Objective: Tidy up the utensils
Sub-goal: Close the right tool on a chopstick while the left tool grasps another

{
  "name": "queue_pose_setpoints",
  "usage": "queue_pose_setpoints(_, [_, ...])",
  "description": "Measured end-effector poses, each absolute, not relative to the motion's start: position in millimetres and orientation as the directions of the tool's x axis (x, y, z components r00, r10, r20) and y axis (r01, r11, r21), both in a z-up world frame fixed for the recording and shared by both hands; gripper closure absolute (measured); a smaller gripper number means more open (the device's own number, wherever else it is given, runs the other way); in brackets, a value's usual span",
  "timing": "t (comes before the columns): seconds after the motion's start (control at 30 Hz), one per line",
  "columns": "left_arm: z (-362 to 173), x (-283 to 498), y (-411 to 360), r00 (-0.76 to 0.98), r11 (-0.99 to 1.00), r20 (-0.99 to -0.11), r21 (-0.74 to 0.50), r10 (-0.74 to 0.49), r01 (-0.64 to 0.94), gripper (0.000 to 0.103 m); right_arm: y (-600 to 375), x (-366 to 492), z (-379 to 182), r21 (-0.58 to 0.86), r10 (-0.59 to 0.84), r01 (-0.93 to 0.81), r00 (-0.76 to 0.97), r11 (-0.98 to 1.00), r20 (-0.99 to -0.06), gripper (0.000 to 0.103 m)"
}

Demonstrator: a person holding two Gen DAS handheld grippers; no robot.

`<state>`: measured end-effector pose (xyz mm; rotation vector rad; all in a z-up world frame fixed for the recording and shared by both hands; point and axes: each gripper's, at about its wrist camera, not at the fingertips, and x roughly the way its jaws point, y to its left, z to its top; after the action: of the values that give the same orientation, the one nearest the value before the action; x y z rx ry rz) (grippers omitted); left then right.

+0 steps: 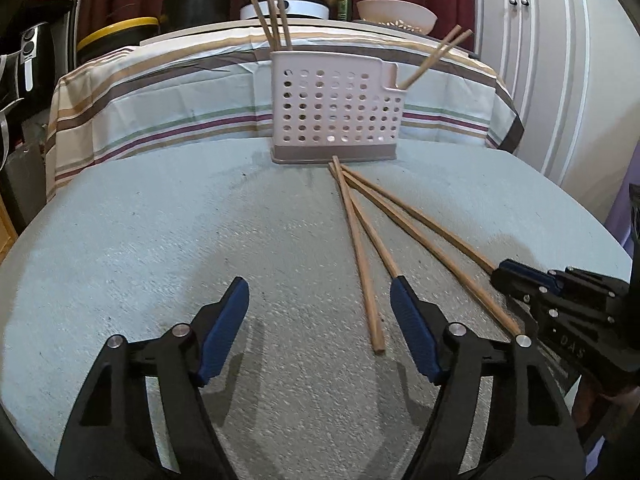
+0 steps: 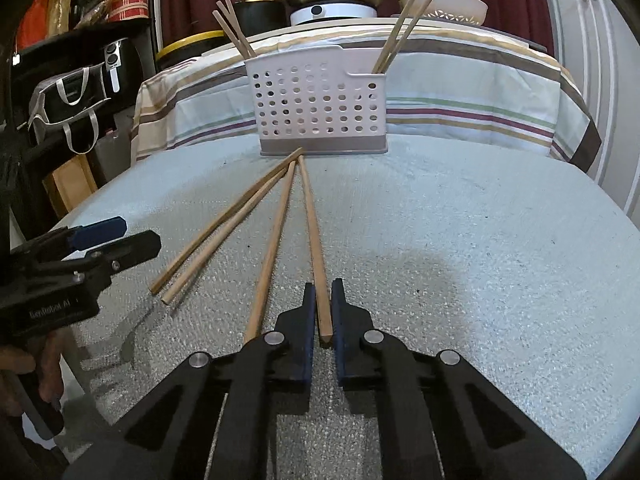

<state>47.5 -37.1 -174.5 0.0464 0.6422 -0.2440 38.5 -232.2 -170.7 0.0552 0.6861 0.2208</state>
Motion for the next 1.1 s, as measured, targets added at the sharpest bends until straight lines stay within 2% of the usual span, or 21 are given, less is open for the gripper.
queue_pose_setpoints(0.2, [-183.0, 46.4, -44.4, 0.755, 0.967, -0.618, -0.04, -0.221, 0.251, 0.047, -240.4, 31.2, -172.8, 0.128, 0.201, -0.155, 0.766, 0.98, -0.611, 0.096])
queue_pose_setpoints(0.27, [-187.2, 47.1, -46.2, 0.745, 0.967, -0.629, -0.041, -0.222, 0.253, 0.056, -240.5, 31.3, -172.8, 0.126, 0.201, -0.157, 0.766, 0.98, -0.61, 0.096])
queue_pose_setpoints(0.3, [-188.7, 47.1, -47.0, 0.746, 0.967, -0.629, -0.038, -0.219, 0.252, 0.057, -240.7, 30.9, -173.2, 0.128, 0.203, -0.157, 0.768, 0.979, -0.608, 0.096])
queue_pose_setpoints(0.37, [-188.3, 46.3, -48.9, 0.751, 0.966, -0.623, -0.026, -0.218, 0.258, 0.069, -240.7, 31.0, -173.6, 0.13, 0.204, -0.157, 0.771, 0.979, -0.604, 0.096])
queue_pose_setpoints(0.47, [-189.7, 45.9, -51.6, 0.755, 0.964, -0.619, -0.012, -0.216, 0.266, 0.075, -241.6, 31.0, -174.4, 0.136, 0.209, -0.158, 0.774, 0.978, -0.598, 0.096])
queue_pose_setpoints(0.6, [-191.3, 44.5, -54.9, 0.762, 0.962, -0.611, 0.005, -0.213, 0.273, 0.077, -241.1, 29.9, -175.2, 0.137, 0.209, -0.158, 0.781, 0.978, -0.589, 0.096])
queue_pose_setpoints(0.73, [-192.0, 41.0, -61.7, 0.766, 0.952, -0.602, 0.029, -0.226, 0.304, 0.093, -241.9, 29.9, -175.7, 0.142, 0.214, -0.161, 0.783, 0.977, -0.584, 0.096])
queue_pose_setpoints(1.1, [-177.3, 33.1, -49.7, 0.799, 0.96, -0.559, 0.017, -0.222, 0.279, 0.097, -245.5, 21.3, -164.7, 0.145, 0.214, -0.16, 0.811, 0.976, -0.544, 0.096])
